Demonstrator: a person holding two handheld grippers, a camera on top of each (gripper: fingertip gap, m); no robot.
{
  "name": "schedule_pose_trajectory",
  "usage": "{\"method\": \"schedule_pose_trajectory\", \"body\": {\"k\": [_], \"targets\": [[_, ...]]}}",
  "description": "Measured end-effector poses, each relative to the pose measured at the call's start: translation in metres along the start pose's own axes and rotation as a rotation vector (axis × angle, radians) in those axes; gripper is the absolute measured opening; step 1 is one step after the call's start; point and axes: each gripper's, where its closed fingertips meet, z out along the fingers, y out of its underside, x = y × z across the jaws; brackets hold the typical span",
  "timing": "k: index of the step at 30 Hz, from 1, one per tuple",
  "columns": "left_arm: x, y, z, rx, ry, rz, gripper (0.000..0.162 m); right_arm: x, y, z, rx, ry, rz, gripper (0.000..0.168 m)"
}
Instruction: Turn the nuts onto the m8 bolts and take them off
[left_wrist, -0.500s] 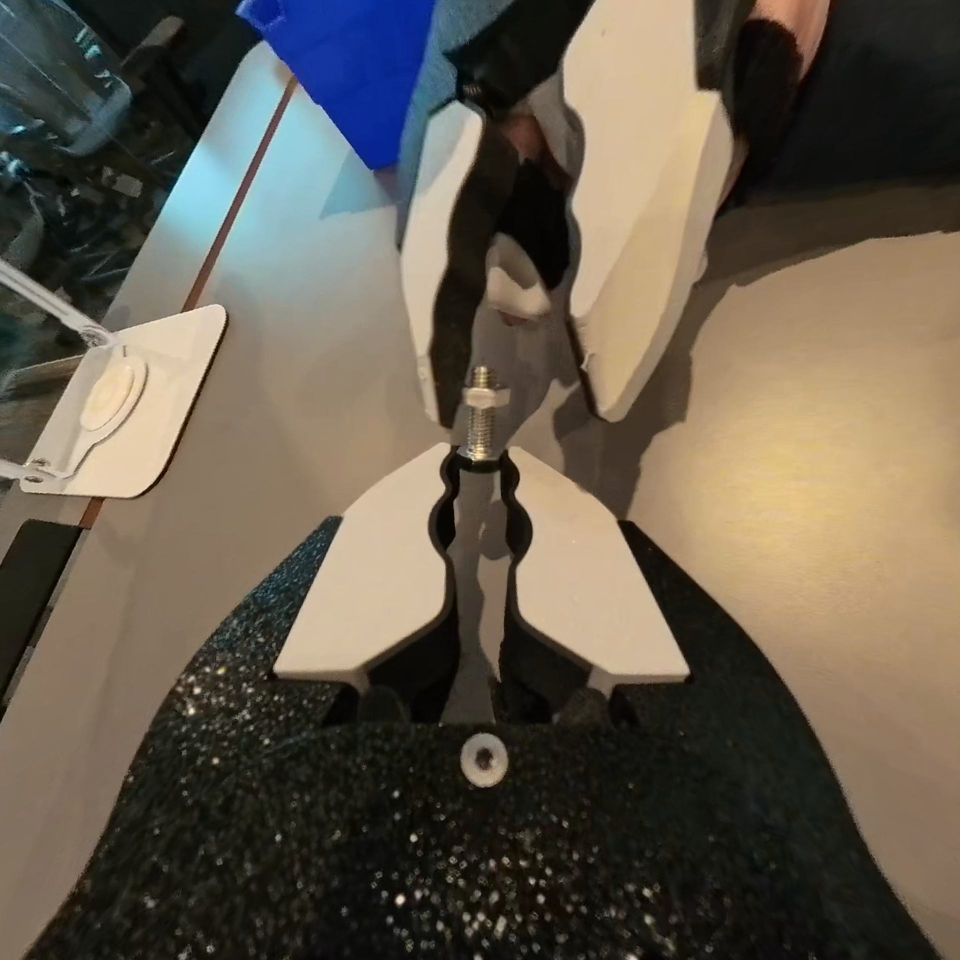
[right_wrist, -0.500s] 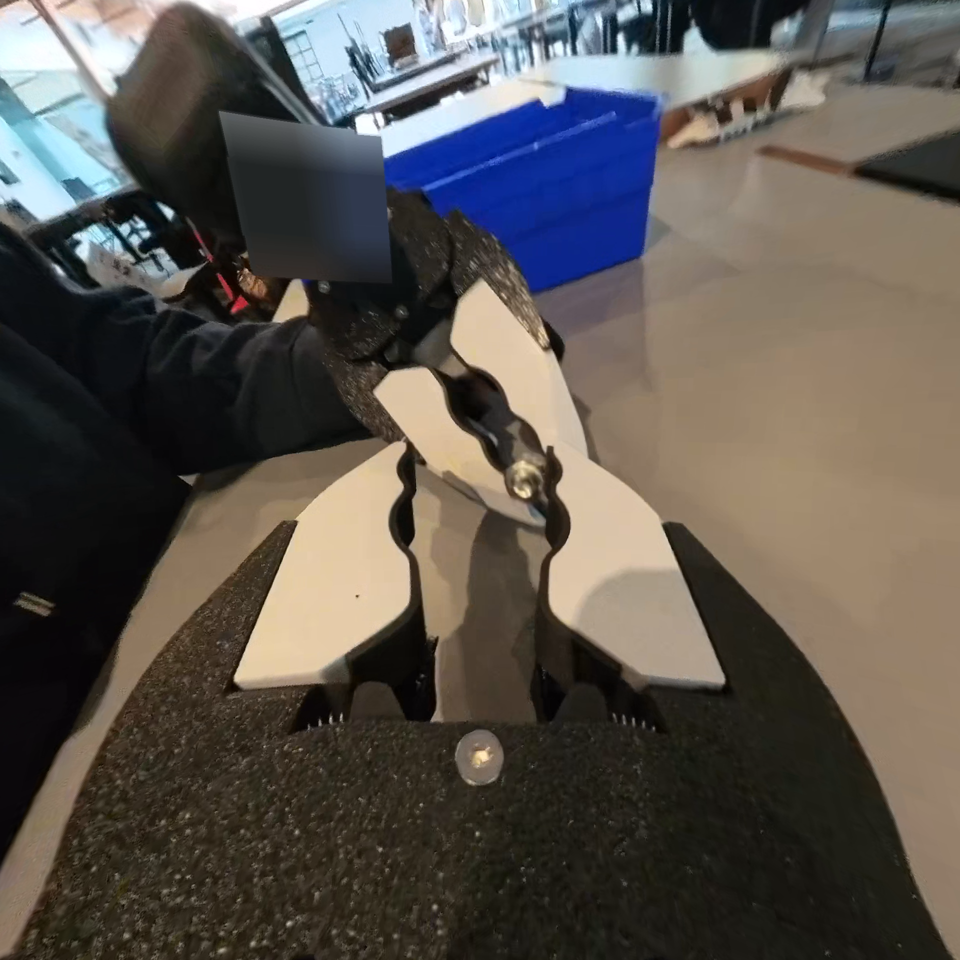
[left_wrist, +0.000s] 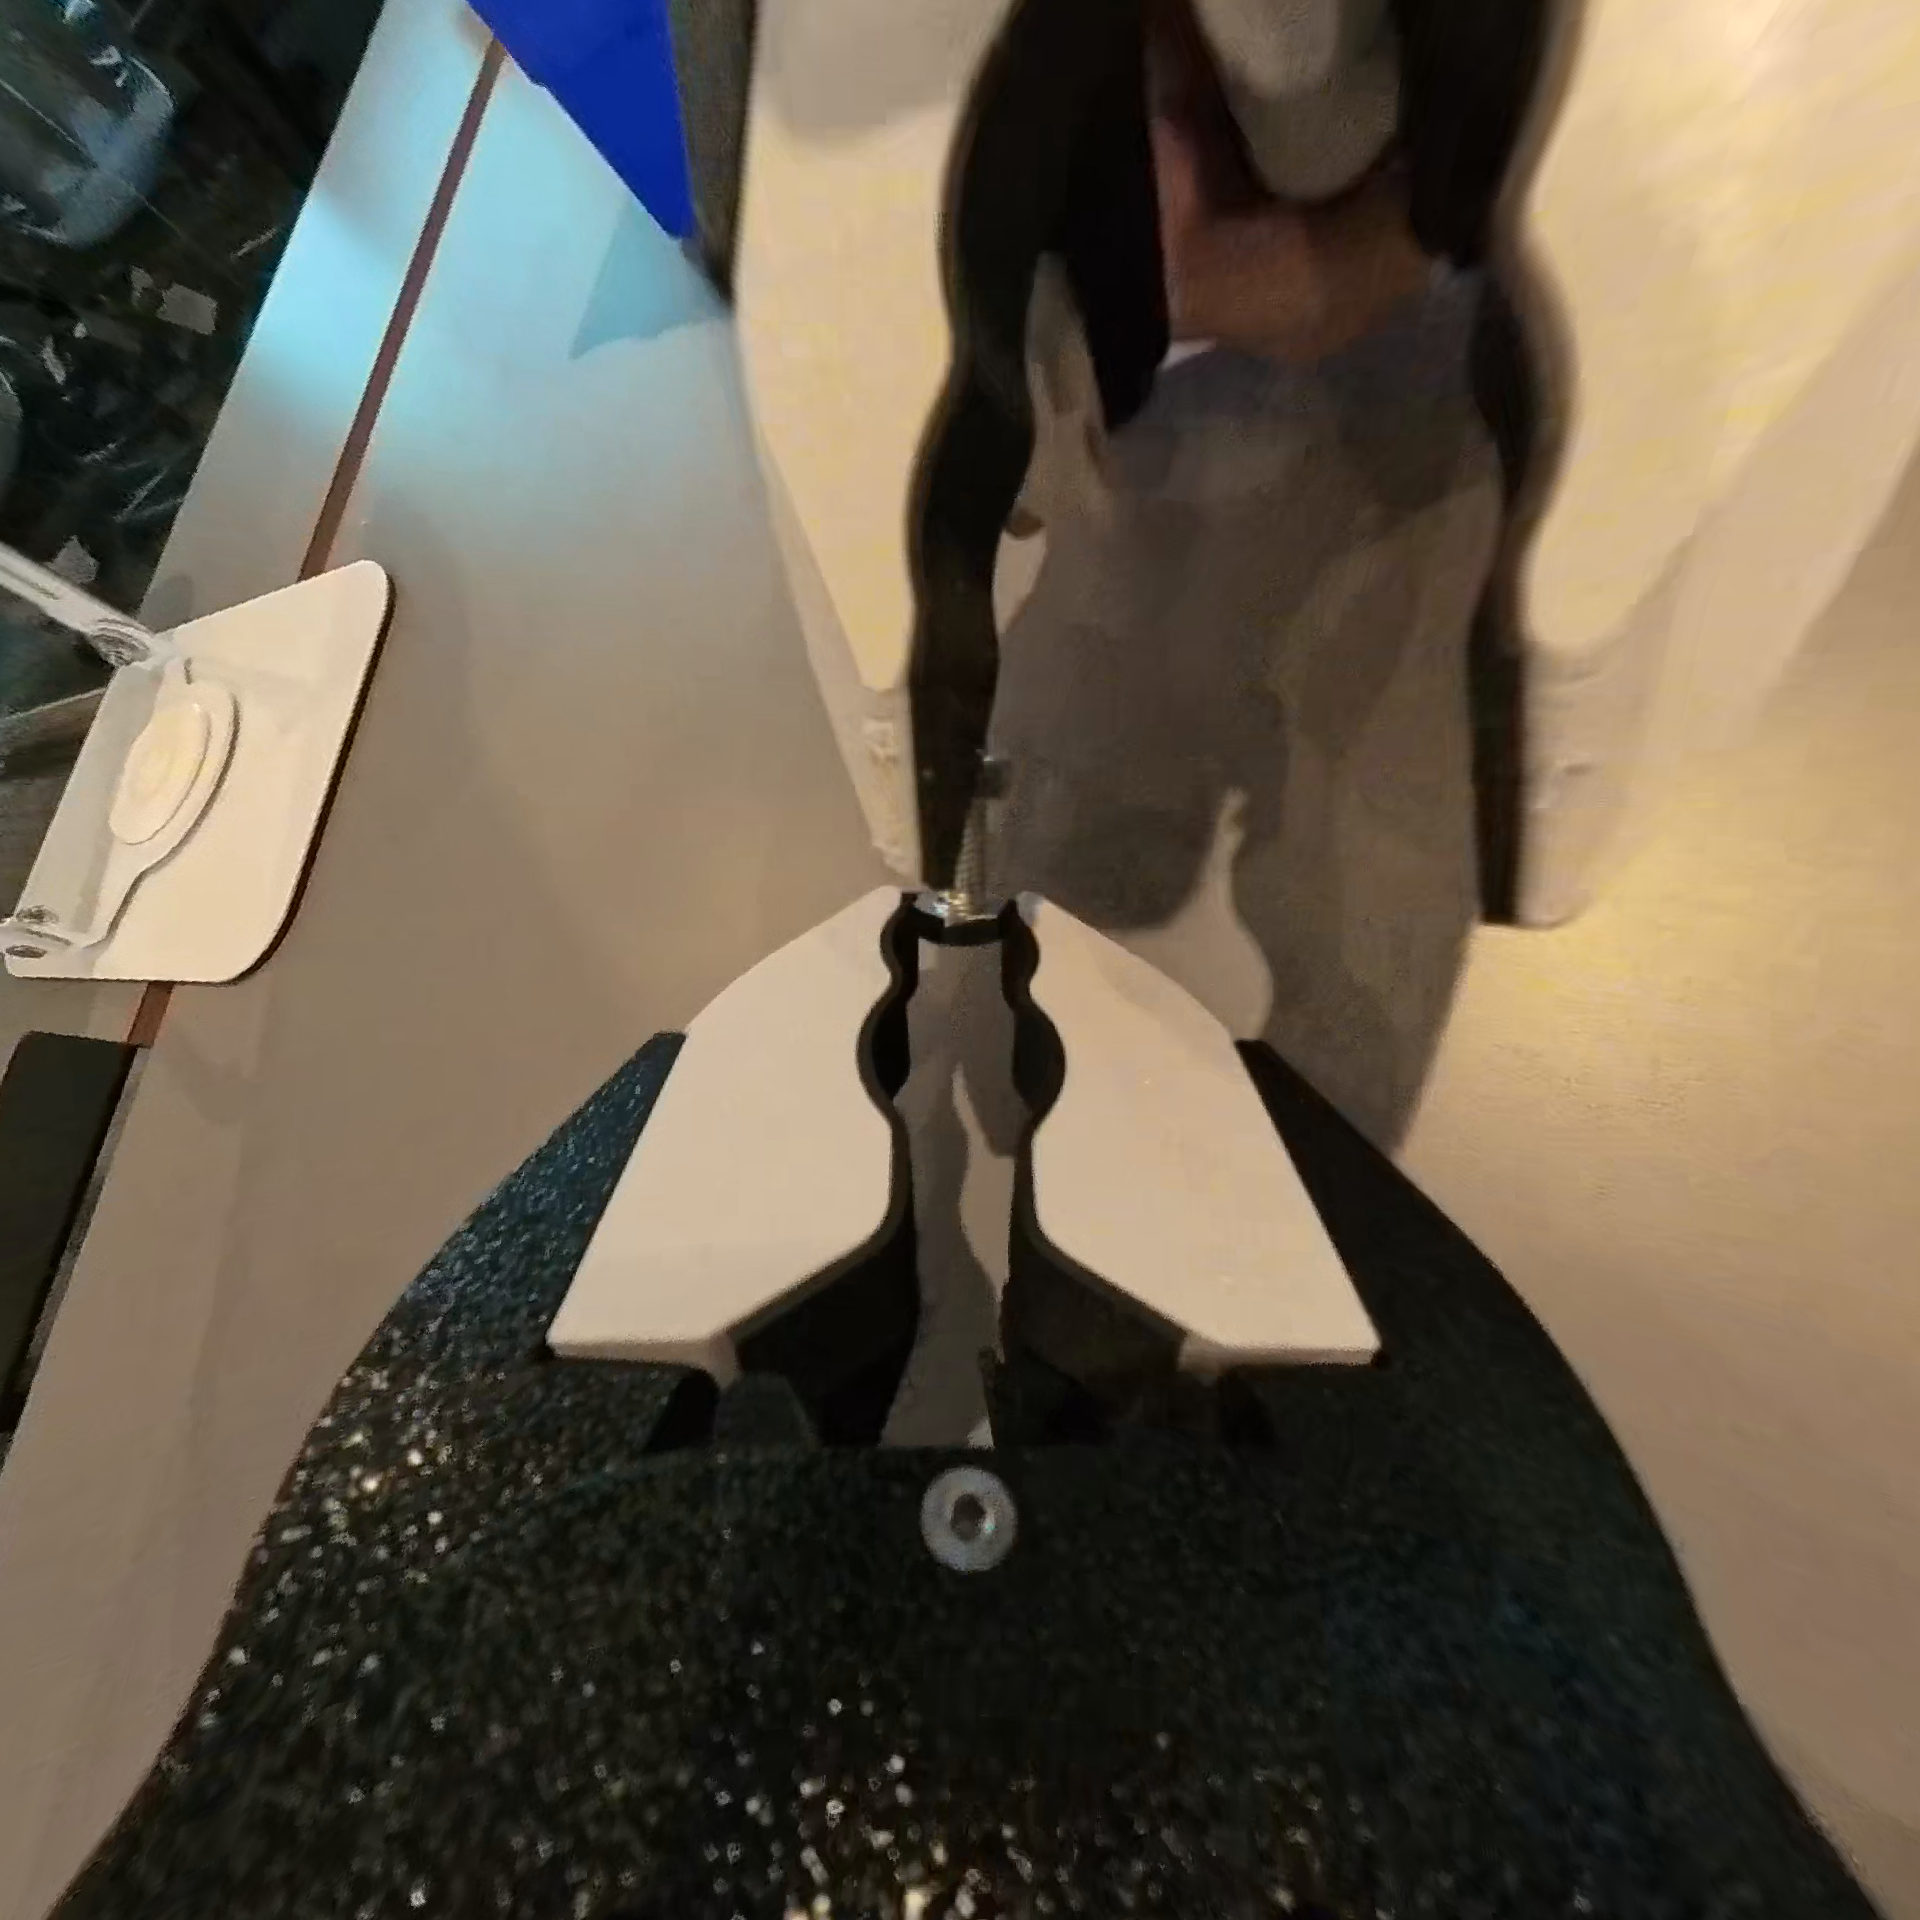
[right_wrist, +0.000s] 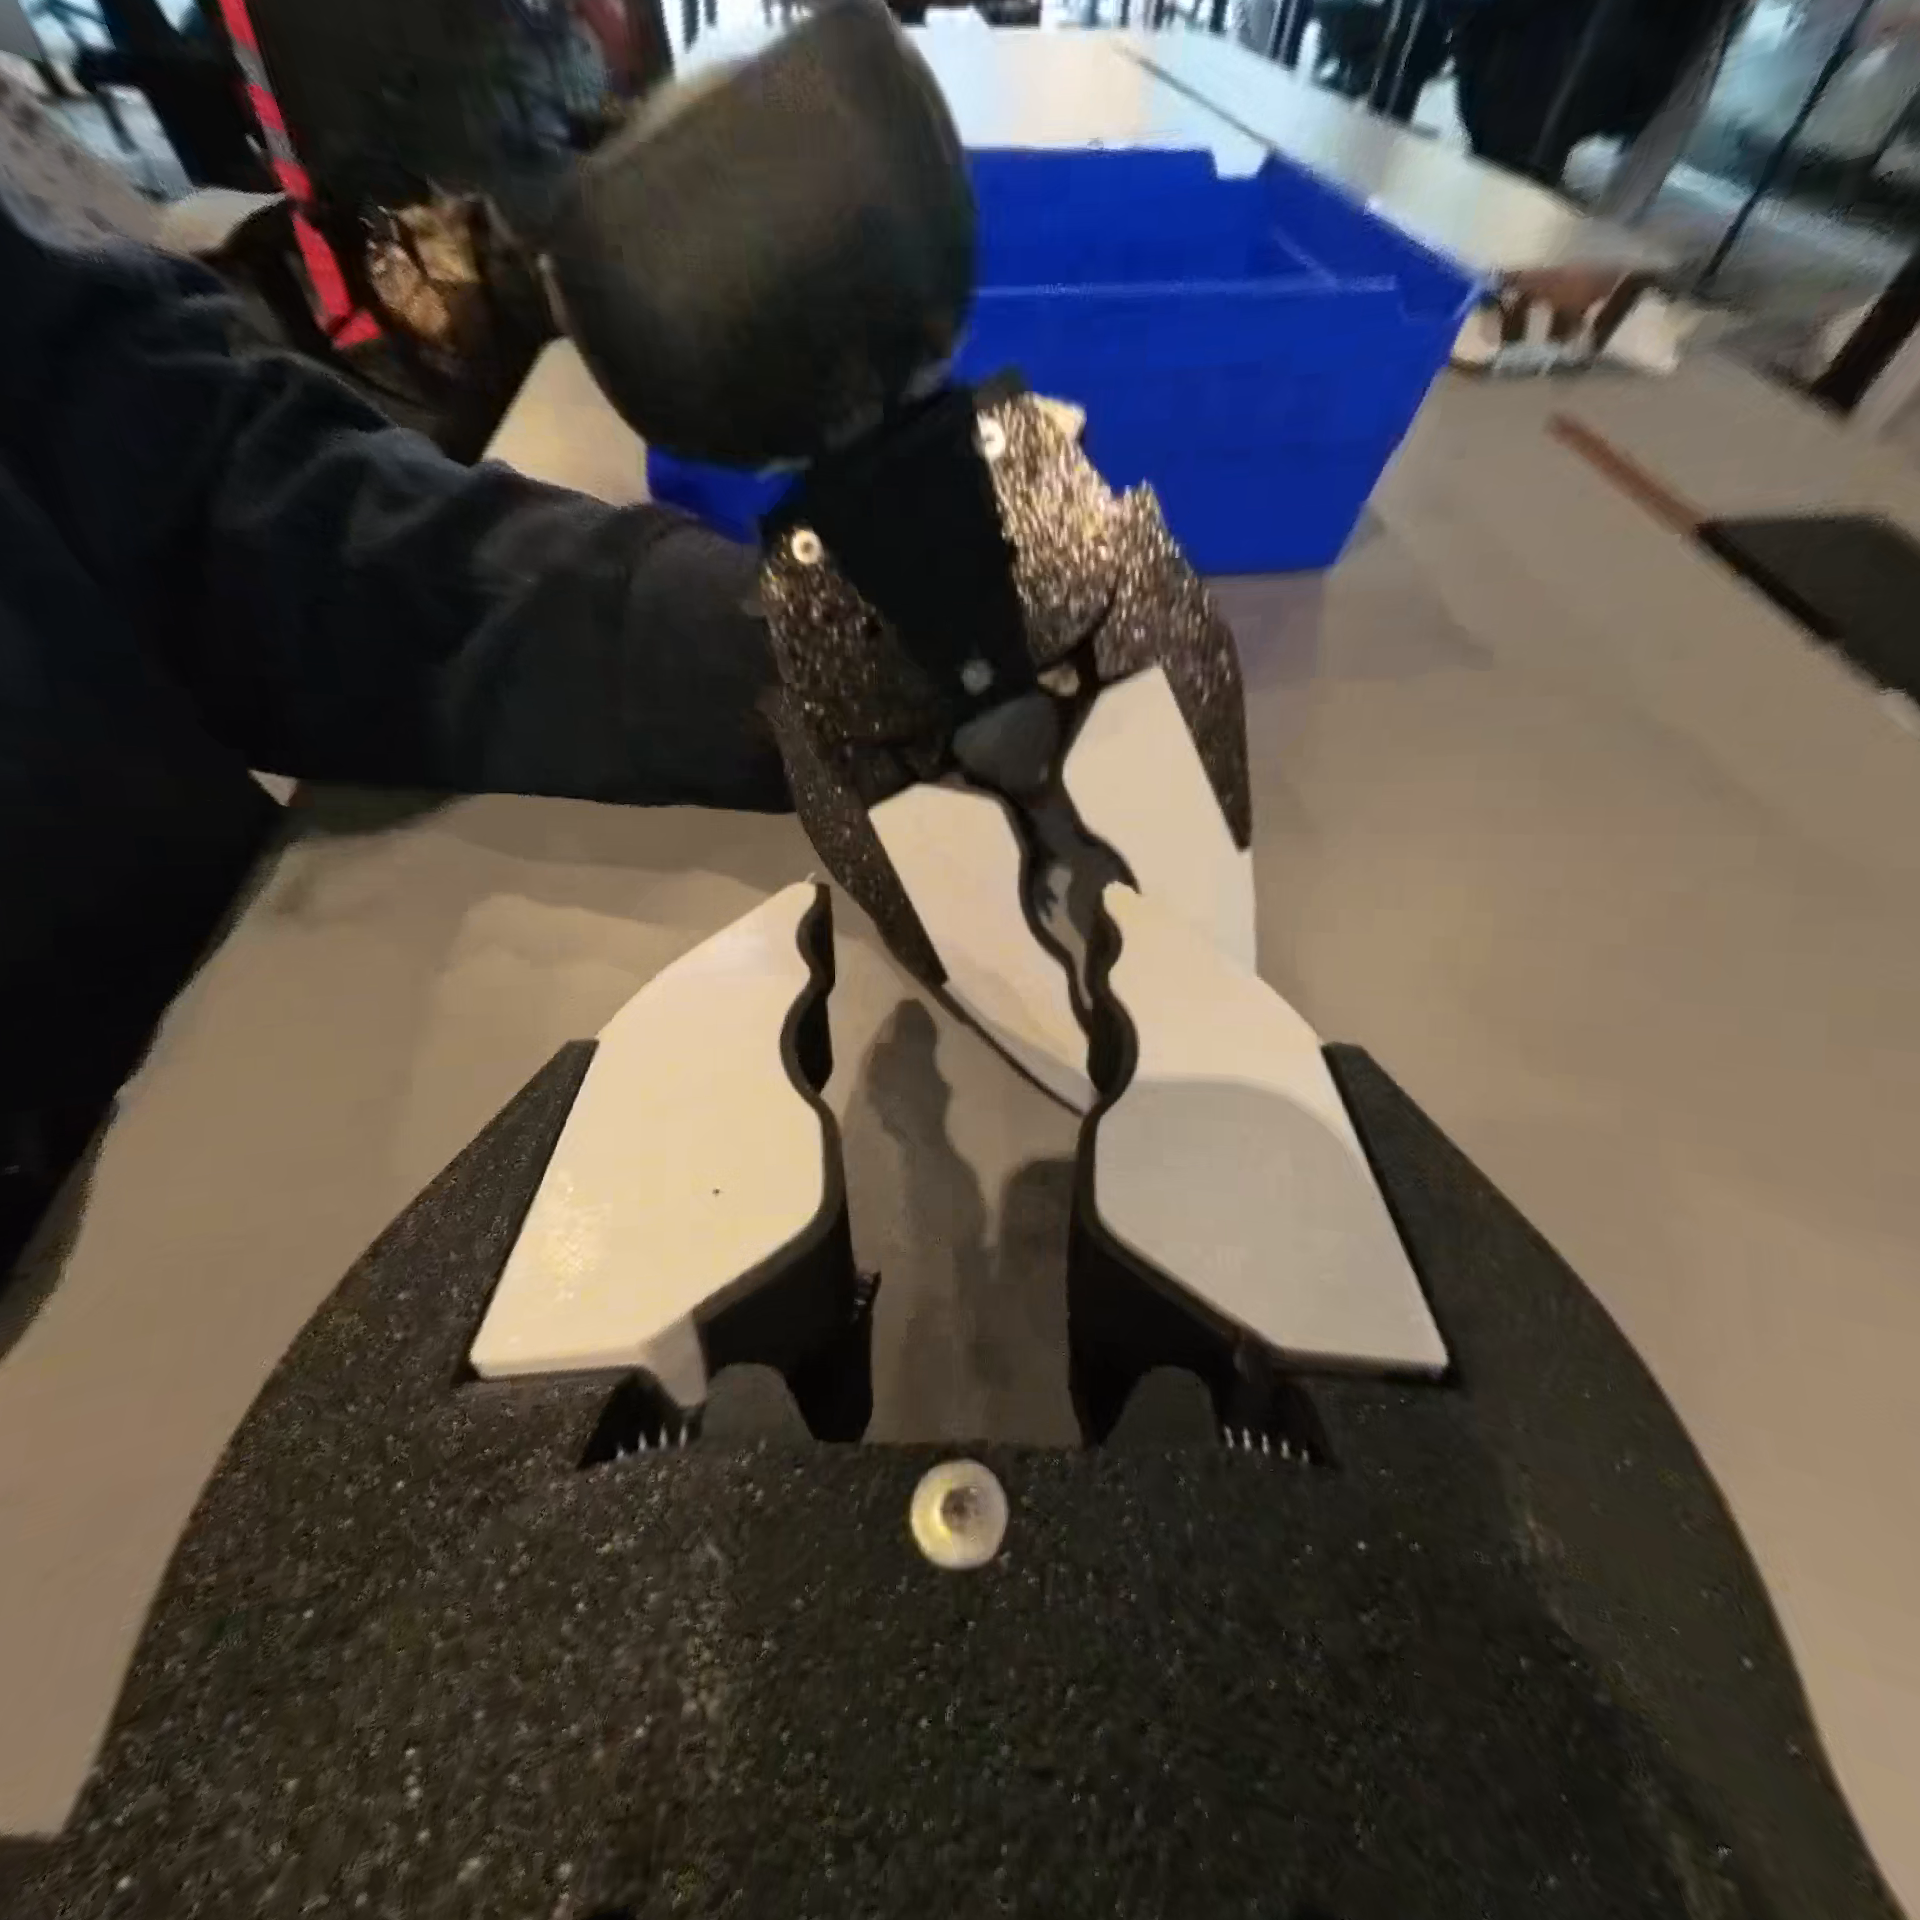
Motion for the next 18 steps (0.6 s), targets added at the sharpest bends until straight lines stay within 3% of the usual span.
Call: {"method": "schedule_pose_trajectory", "body": {"k": [1,4,7,11,13,18], "targets": [[0.0,0.001,0.0,0.001,0.002,0.0,0.015,0.003,0.0,-0.001,-0.011,0.034,-0.022,0.046],[0.0,-0.002,-0.001,0.029,0.011,-0.02,0.015,0.027,0.019,-0.01,-0.108,0.158,0.033,0.048],[0.001,-0.004,-0.002,0.049,0.024,-0.031,0.015,0.032,0.041,-0.01,-0.218,0.163,0.094,0.049],[0.005,-0.001,0.0,0.043,0.052,-0.031,0.015,0.007,0.022,0.001,-0.136,0.054,-0.05,0.051],[0.004,0.001,0.001,0.031,0.051,-0.03,0.015,0.009,0.01,-0.001,-0.079,0.098,-0.098,0.05],[0.001,-0.001,-0.001,0.059,0.035,-0.035,0.015,0.037,0.04,-0.011,-0.213,0.206,0.068,0.048]]}}
